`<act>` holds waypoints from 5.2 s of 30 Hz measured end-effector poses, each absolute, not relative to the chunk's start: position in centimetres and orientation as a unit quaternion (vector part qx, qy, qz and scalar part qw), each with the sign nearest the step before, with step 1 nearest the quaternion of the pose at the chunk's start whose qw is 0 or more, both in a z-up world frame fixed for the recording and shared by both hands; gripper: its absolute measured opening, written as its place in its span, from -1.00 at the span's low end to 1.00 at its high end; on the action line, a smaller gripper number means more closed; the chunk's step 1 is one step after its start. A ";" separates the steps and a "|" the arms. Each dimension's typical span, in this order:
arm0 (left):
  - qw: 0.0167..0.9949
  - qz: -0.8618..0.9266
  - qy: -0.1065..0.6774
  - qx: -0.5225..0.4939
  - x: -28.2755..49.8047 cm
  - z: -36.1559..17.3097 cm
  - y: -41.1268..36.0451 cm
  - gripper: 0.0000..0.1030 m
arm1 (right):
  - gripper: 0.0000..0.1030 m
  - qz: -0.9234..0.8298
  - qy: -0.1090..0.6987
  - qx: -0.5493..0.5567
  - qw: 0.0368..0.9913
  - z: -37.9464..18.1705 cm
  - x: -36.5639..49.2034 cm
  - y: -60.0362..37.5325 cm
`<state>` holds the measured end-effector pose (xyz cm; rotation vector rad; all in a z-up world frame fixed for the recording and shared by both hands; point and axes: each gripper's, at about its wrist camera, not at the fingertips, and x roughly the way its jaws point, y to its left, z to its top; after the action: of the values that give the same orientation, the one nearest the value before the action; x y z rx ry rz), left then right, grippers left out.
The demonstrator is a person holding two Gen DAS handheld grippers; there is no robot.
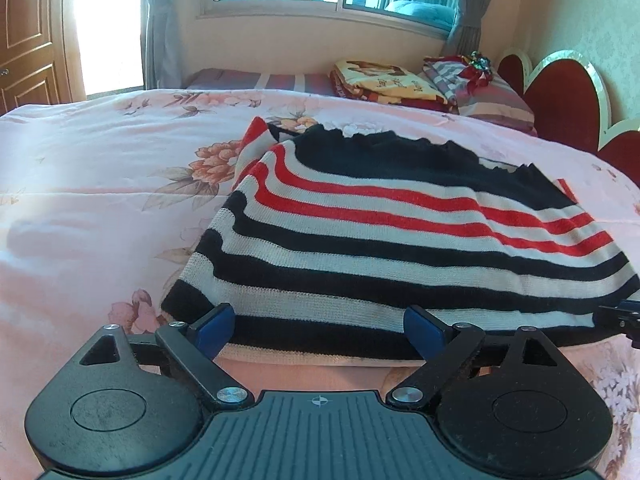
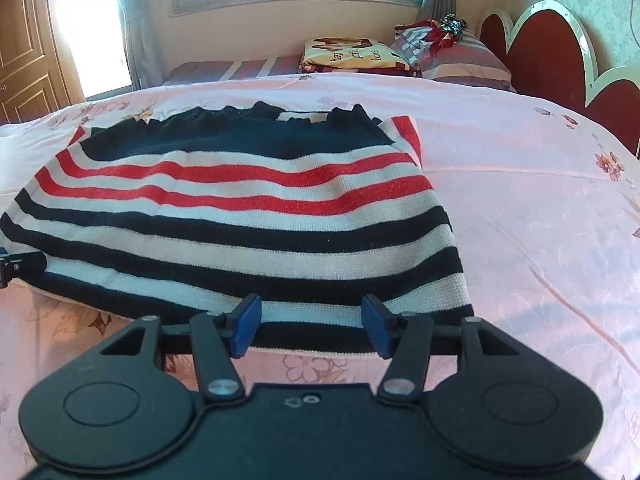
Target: Fold small clothes
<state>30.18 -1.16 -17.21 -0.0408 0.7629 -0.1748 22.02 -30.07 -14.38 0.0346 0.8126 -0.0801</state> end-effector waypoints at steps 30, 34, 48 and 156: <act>0.920 -0.088 0.382 0.004 42.3 -18.8 -5.6 0.86 | 0.17 -0.016 0.367 -0.016 0.930 -14.0 34.6 -27.9; 0.925 -0.092 0.368 0.018 41.8 -19.2 -5.8 0.89 | 0.27 -0.020 0.371 -0.003 0.929 -16.5 34.6 -29.2; 0.929 -0.087 0.360 0.029 41.6 -19.2 -6.0 0.93 | 0.30 -0.031 0.355 -0.011 0.934 -16.5 33.8 -28.6; 0.865 -0.288 0.287 -0.294 40.3 -15.4 -7.5 -0.49 | 0.24 0.018 0.352 0.040 0.935 -14.6 27.2 -26.0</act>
<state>40.26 -7.45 -15.44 -0.6167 0.6020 -0.6043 27.17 -26.05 -14.65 0.0820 0.7192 0.0372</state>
